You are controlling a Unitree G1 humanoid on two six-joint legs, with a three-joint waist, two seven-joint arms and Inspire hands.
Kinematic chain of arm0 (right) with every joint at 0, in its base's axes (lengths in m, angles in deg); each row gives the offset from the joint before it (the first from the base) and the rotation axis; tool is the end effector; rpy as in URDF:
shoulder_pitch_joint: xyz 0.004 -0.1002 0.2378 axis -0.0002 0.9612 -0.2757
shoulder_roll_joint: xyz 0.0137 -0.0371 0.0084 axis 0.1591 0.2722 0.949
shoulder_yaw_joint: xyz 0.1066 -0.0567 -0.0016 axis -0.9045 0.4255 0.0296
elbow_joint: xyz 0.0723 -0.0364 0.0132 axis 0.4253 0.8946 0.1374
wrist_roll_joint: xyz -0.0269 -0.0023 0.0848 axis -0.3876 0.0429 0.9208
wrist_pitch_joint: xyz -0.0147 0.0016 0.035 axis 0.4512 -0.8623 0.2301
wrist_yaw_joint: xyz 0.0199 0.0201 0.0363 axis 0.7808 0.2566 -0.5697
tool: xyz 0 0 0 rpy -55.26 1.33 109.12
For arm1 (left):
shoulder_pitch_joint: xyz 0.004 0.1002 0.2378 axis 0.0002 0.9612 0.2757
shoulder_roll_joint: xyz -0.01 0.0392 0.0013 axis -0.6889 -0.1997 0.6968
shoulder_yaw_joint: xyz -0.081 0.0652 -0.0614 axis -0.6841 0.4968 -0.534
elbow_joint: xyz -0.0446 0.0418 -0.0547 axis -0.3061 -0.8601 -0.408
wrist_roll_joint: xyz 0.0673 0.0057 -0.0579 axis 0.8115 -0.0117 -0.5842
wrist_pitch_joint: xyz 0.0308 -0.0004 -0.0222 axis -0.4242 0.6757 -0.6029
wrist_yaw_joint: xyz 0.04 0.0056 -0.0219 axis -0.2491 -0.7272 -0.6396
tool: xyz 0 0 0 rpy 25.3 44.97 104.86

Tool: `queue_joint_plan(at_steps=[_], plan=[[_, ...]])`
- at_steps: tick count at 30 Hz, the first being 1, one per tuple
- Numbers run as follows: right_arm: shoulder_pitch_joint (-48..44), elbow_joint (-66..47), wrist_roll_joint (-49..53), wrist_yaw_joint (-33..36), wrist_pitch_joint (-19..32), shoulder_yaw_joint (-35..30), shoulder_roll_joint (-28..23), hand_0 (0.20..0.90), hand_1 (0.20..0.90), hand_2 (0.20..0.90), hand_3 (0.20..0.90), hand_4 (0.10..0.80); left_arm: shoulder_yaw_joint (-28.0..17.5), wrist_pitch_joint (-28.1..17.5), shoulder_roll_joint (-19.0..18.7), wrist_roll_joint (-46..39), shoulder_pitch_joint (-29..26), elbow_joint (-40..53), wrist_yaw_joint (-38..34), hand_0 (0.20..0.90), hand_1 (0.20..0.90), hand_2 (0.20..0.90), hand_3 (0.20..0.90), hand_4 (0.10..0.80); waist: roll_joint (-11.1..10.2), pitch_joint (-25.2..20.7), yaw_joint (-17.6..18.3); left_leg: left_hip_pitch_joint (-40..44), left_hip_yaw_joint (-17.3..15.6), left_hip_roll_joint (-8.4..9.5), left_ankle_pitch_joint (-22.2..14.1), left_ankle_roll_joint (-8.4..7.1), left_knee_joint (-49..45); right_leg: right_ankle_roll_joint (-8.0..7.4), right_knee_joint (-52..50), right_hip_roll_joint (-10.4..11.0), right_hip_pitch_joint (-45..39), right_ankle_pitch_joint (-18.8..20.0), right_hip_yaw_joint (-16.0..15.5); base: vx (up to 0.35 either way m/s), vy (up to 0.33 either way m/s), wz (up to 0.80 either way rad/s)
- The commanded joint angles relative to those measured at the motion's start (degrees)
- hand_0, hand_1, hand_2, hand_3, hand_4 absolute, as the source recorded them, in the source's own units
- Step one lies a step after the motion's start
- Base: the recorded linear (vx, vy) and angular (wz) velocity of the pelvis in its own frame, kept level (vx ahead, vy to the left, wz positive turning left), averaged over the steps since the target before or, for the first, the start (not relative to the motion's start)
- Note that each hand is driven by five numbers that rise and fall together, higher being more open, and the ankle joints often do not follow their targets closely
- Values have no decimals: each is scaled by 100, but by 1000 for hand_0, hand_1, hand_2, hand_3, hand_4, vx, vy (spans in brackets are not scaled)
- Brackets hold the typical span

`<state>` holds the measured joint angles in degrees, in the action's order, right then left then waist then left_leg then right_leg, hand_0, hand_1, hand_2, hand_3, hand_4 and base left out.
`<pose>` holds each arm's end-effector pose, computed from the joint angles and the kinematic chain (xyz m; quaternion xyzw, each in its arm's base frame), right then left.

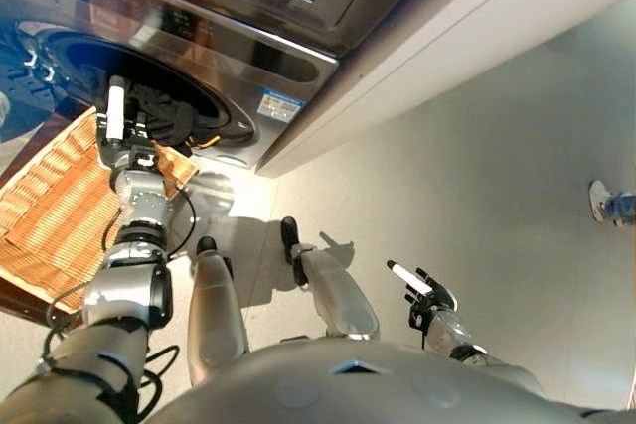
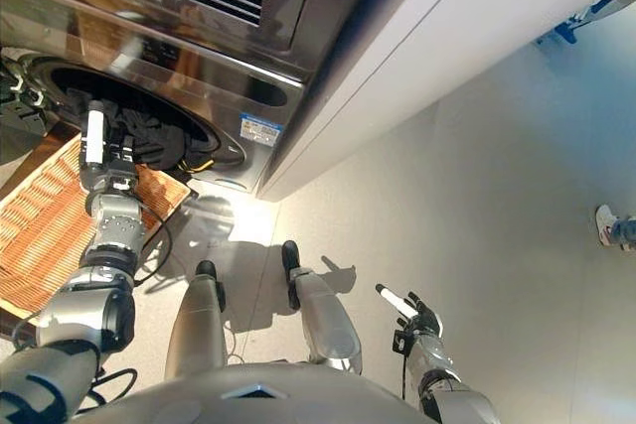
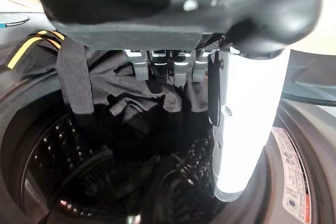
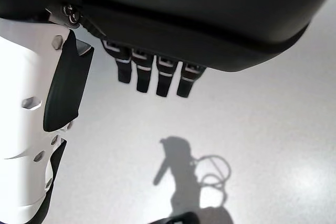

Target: Pick up the clothes and place them into the washing machine

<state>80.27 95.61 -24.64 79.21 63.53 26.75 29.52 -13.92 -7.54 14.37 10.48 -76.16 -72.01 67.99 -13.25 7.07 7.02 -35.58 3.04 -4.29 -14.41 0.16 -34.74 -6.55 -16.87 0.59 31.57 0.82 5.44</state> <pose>0.0721 -0.2158 -0.1228 0.1189 0.4892 -0.2461 0.8282 0.2674 0.2715 0.0161 -0.3994 0.0102 0.3359 0.8530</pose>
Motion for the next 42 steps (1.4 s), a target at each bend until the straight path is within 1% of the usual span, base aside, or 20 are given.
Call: queue_joint_plan(at_steps=[1, 7, 14, 17, 23, 28, 29, 31, 42], plan=[[21, 282, 258, 251, 256, 16, -543, 900, 900, 900, 900, 800, 84, -286, -92, 383, -398, -76, 161, 900, 900, 900, 900, 800, 282, -167, 56, -165, 209, 76, 82, -130, 160, 60, -170, -247, 88, -325, -183, 0, 0, 0], [-79, 281, 321, 274, 281, 18, -547, 900, 900, 900, 900, 800, 99, -244, -17, 385, -311, -224, 177, 900, 900, 900, 900, 800, 268, -160, 34, -358, 286, 65, 74, -154, 39, 77, -216, -255, 209, -332, -280, -2, -23, 5], [-127, 346, 404, 270, 291, 10, -572, 900, 900, 900, 900, 800, 22, -115, -117, 497, -171, -557, 192, 900, 900, 900, 900, 800, 213, -191, 24, -687, 409, 6, 32, -172, -207, 119, -440, -314, 498, -404, -427, -2, -25, 6], [-165, 359, 423, 274, 290, 12, -570, 900, 900, 900, 900, 800, -10, -75, -132, 523, -138, -672, 195, 900, 900, 900, 900, 800, 201, -169, 14, -766, 435, 9, 16, -168, -301, 131, -508, -315, 542, -416, -478, -13, -15, 8], [-275, 370, 468, 310, 323, 5, -615, 900, 900, 900, 900, 800, -43, -14, -239, 590, -161, -868, 176, 900, 900, 900, 900, 800, 147, -134, 16, -960, 530, -12, 37, -191, -375, 146, -583, -325, 701, -442, -596, -6, -25, 5], [-350, 361, 542, 319, 348, 25, -635, 900, 900, 900, 900, 800, -9, 20, -446, 622, -324, -989, 144, 900, 900, 900, 900, 800, 98, -140, 60, -1208, 588, -29, 32, -194, -504, 156, -654, -357, 894, -441, -654, -7, -15, 4], [-403, 375, 568, 326, 355, 18, -654, 900, 900, 900, 900, 800, -39, 17, -556, 578, -435, -1024, 137, 900, 900, 900, 900, 800, 80, -141, 70, -1309, 615, -32, 11, -192, -599, 162, -728, -364, 982, -460, -684, 0, 0, 0], [-402, 378, 587, 332, 363, 19, -651, 900, 900, 900, 900, 800, -24, 8, -636, 575, -528, -1031, 109, 900, 900, 900, 900, 800, 75, -124, 84, -1427, 642, -21, -18, -180, -732, 160, -817, -355, 1061, -471, -701, -4, 4, -2], [-486, 405, 599, 341, 364, 30, -649, 900, 900, 900, 900, 800, 31, -50, -819, 611, -776, -1013, 22, 900, 900, 900, 900, 800, 109, -246, 127, -1659, 625, -18, -164, -99, -957, 160, -976, -360, 1261, -525, -719, 5, 14, -2]])
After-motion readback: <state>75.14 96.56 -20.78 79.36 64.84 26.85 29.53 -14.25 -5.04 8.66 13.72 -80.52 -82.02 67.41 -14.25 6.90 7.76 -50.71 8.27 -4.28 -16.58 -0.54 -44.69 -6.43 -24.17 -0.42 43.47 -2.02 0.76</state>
